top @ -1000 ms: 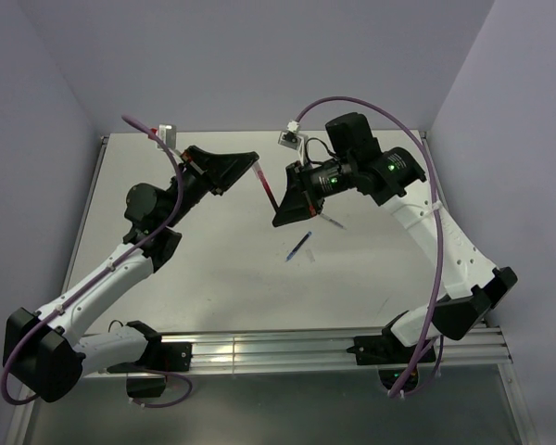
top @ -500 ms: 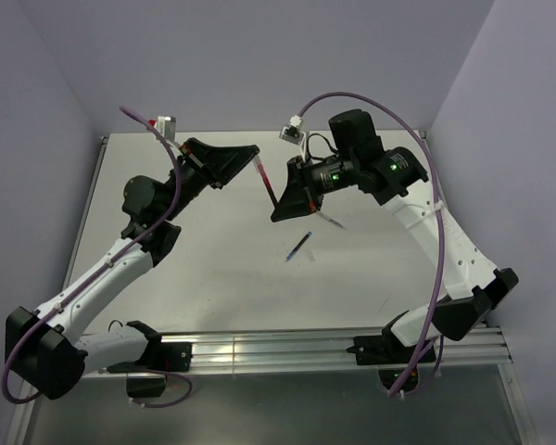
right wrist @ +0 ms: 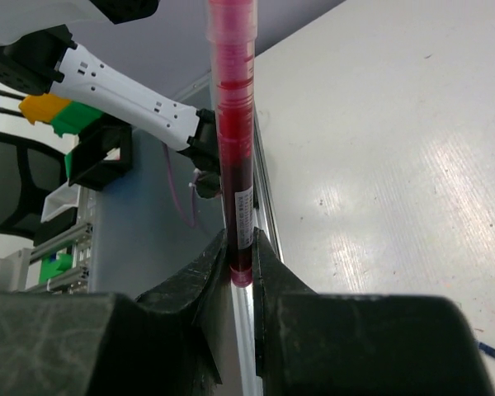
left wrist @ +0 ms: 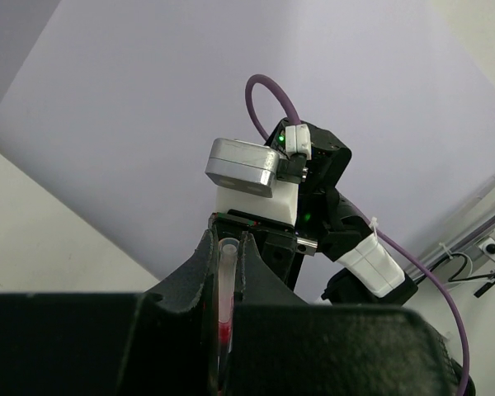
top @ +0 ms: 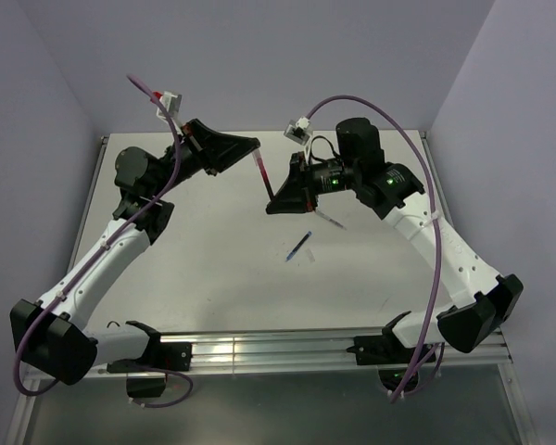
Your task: Insert the pens into the pen caps
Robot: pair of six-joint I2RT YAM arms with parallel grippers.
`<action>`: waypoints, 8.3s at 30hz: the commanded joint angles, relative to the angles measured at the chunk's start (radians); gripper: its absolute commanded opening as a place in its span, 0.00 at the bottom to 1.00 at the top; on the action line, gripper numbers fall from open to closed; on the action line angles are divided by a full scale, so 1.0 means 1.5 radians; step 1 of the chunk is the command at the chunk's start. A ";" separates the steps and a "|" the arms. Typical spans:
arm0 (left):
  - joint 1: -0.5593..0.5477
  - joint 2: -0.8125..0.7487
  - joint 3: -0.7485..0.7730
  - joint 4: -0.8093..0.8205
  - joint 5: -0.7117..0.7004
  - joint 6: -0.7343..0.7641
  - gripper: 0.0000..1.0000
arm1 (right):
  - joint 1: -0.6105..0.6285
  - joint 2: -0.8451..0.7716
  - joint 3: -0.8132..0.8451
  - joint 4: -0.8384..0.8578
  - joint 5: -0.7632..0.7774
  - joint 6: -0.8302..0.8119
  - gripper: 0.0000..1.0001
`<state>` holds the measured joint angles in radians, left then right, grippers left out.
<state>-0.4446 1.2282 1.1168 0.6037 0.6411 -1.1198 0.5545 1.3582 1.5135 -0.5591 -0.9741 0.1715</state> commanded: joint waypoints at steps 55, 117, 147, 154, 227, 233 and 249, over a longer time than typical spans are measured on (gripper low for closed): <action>0.214 0.510 0.278 -0.757 -0.098 0.543 0.00 | -0.185 -0.115 -0.124 0.007 0.067 -0.095 1.00; -0.140 0.411 0.378 -0.848 -0.280 0.638 0.43 | -0.380 -0.168 -0.158 -0.119 0.093 -0.190 1.00; -0.296 0.630 0.410 -0.851 -0.418 0.610 0.31 | -0.528 -0.153 -0.169 -0.225 0.087 -0.298 1.00; -0.297 0.644 0.374 -0.835 -0.456 0.617 0.22 | -0.533 -0.154 -0.171 -0.228 0.088 -0.302 1.00; -0.406 -0.034 -0.316 -0.084 -0.482 1.844 0.00 | -0.084 0.110 -0.090 -0.277 -0.032 -0.267 0.36; -0.405 -0.045 -0.332 -0.088 -0.475 1.864 0.00 | -0.084 0.104 -0.103 -0.277 -0.016 -0.272 0.36; -0.406 -0.046 -0.345 -0.094 -0.474 1.870 0.00 | -0.079 0.098 -0.110 -0.280 -0.003 -0.281 0.21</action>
<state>-1.0485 1.1770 0.5930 0.4374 -0.0834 1.6814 0.4232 1.5356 1.3582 -0.9878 -0.9859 -0.2329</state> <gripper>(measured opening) 0.030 0.227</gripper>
